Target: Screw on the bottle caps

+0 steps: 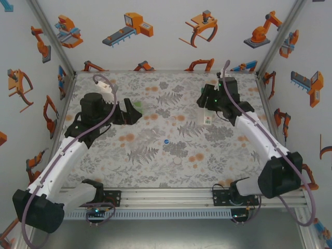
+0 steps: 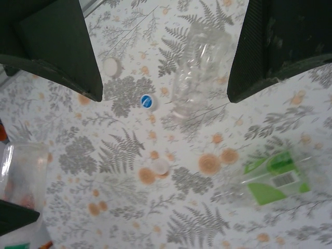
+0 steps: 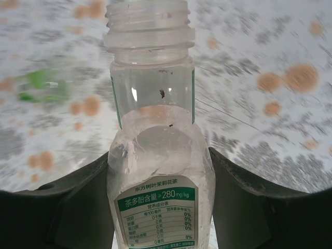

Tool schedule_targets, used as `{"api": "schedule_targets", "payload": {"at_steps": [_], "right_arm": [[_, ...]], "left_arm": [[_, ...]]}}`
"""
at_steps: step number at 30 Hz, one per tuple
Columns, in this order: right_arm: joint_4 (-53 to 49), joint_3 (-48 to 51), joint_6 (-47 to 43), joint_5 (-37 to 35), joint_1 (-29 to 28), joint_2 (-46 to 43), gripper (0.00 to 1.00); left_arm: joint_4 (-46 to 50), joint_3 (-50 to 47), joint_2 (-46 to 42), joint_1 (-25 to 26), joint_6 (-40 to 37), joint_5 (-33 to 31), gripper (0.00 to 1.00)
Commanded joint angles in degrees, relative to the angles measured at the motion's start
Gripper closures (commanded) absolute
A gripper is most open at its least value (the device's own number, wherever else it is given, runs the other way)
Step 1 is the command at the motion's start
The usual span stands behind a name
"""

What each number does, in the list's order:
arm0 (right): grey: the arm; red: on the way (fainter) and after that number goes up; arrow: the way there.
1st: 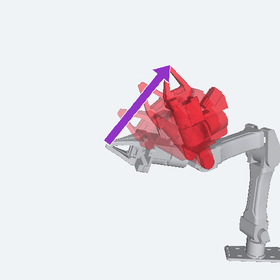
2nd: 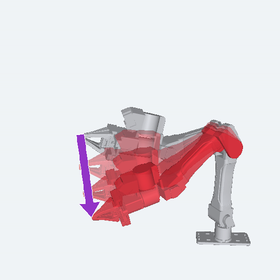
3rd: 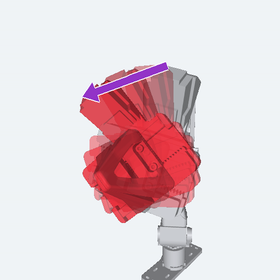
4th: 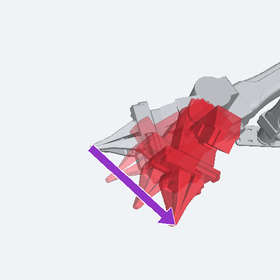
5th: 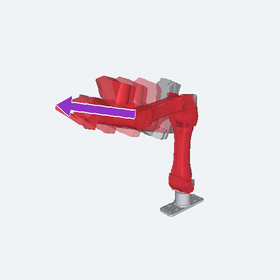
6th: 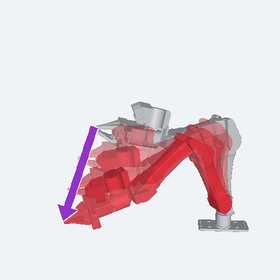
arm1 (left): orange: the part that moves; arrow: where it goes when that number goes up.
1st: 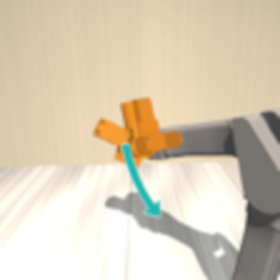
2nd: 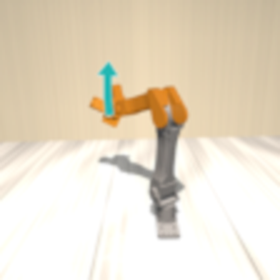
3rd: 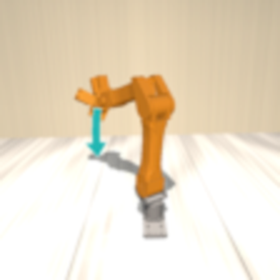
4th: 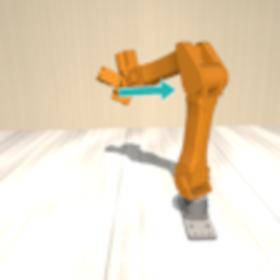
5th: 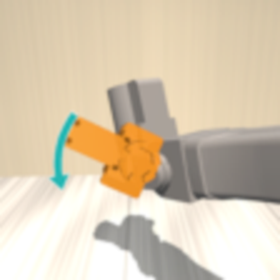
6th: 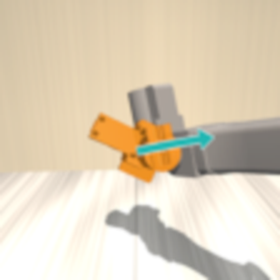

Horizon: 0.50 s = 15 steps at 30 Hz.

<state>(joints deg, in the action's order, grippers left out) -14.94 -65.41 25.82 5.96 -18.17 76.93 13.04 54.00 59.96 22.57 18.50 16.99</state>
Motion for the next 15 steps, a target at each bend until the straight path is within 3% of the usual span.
{"api": "schedule_targets", "payload": {"at_steps": [1, 10, 15], "right_arm": [[8.7, 2.1, -2.0, 9.7, -1.5, -4.8, 0.77], [34.5, 10.6, -1.6, 19.1, -6.4, -15.9, 0.77], [51.7, 15.3, 2.9, 22.4, -7.7, -18.6, 0.83]], "left_arm": [[-6.1, 3.2, 0.9, 3.7, 0.5, 3.4, 0.02], [-21.8, 2.3, 3.7, 15.8, -4.3, 11.1, 0.01], [-31.3, 0.0, 3.4, 21.8, -10.0, 17.3, 0.03]]}}
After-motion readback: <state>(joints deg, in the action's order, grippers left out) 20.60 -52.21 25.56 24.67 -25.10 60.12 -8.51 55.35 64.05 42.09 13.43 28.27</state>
